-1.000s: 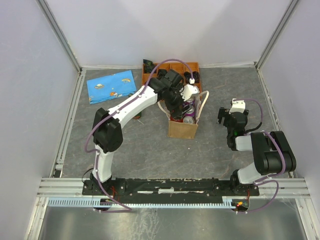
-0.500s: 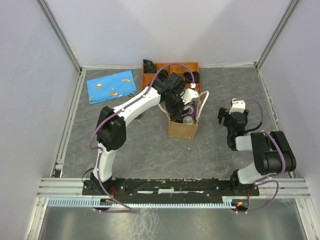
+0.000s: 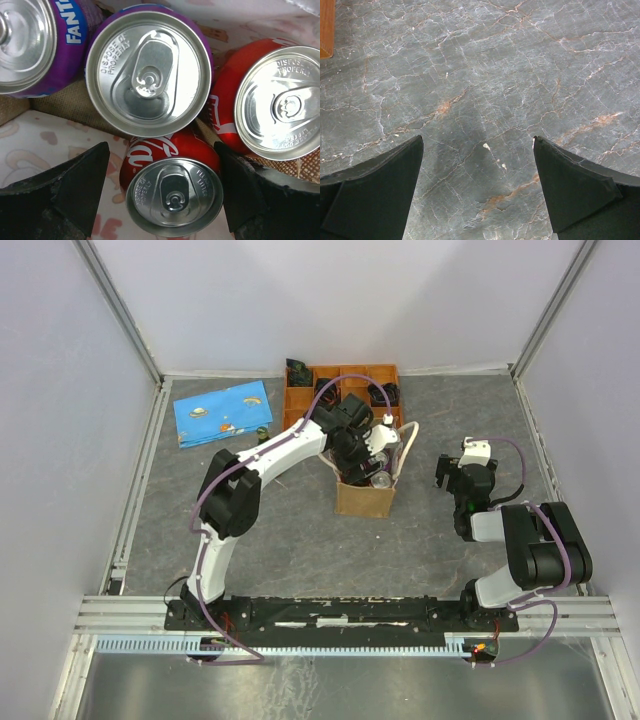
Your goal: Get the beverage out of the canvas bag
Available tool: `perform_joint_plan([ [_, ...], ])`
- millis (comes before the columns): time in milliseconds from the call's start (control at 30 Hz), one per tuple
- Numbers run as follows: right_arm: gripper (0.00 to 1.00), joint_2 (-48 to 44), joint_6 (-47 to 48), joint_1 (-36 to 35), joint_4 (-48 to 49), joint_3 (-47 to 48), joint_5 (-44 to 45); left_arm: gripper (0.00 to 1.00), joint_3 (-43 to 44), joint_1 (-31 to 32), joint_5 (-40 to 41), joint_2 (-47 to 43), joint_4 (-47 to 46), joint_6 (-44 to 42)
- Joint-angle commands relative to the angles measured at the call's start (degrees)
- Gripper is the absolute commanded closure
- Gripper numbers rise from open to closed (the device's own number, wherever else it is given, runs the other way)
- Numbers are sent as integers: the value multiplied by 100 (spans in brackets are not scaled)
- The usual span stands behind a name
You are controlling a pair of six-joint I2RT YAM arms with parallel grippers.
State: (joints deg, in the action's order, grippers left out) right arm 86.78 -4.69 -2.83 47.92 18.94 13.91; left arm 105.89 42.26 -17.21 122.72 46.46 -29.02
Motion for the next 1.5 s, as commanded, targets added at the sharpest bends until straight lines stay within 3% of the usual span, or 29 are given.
perform_joint_plan([
  [0,1,-74,-22,19,165,163,-58,14,-91,28,-155,-22,-215,-123],
  [67,1,-72,-15,19,169,158,-56,33,-78,28,-229,24,-182,-95],
  [100,1,-70,-20,22,165,162,-55,56,-57,27,-231,51,-166,-58],
  [167,1,-68,-15,20,165,163,-56,85,-7,21,-232,113,-88,-24],
  [200,1,-72,-23,19,165,163,-55,94,43,31,-246,139,-14,-15],
  [233,1,-72,-22,22,163,163,-60,97,95,28,-247,169,77,-14],
  [467,1,-71,-15,19,165,163,-60,97,864,27,-63,334,883,142],
  [1067,1,-71,-22,24,165,163,-56,97,2655,36,335,-222,1176,983],
  [1467,1,-67,-15,20,165,163,-55,97,3173,45,1096,-805,965,1335],
])
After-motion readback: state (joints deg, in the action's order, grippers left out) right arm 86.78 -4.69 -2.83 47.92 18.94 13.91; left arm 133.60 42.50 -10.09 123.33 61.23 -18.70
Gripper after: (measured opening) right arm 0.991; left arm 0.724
